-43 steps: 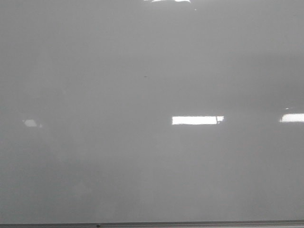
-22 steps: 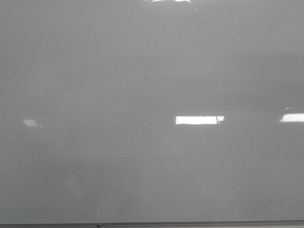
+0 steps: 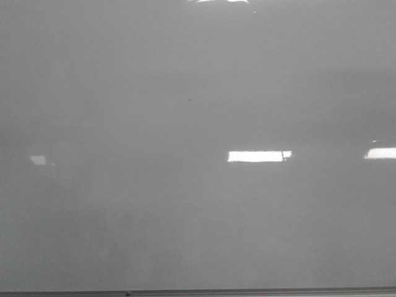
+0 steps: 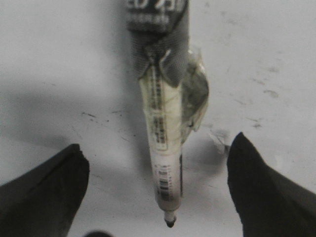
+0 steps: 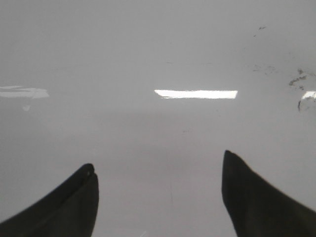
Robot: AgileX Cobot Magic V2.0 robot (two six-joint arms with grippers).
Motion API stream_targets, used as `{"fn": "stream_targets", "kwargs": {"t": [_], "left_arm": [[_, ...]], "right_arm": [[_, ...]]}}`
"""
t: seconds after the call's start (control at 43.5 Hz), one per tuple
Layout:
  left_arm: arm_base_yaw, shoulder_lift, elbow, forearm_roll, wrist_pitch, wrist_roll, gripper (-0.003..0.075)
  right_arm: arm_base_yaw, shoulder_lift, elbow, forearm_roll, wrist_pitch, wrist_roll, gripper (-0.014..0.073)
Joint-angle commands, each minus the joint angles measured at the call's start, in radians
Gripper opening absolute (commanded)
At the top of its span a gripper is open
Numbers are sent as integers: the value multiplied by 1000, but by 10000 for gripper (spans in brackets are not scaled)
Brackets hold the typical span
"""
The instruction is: Write number 6 on whiteboard
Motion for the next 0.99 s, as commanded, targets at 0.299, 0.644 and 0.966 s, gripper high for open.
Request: {"fn": "stream_targets", "kwargs": {"t": [0.299, 0.644, 0.966], "left_arm": [[-5, 0, -32, 32, -88, -6, 126], [-24, -60, -66, 117, 72, -2, -20], [-331, -146, -223, 170, 556, 285, -20]], "right_arm": [[0, 15, -36, 3, -79, -2, 548], [0, 15, -36, 3, -79, -2, 548], [28, 55, -37, 3, -39, -2, 548]]}}
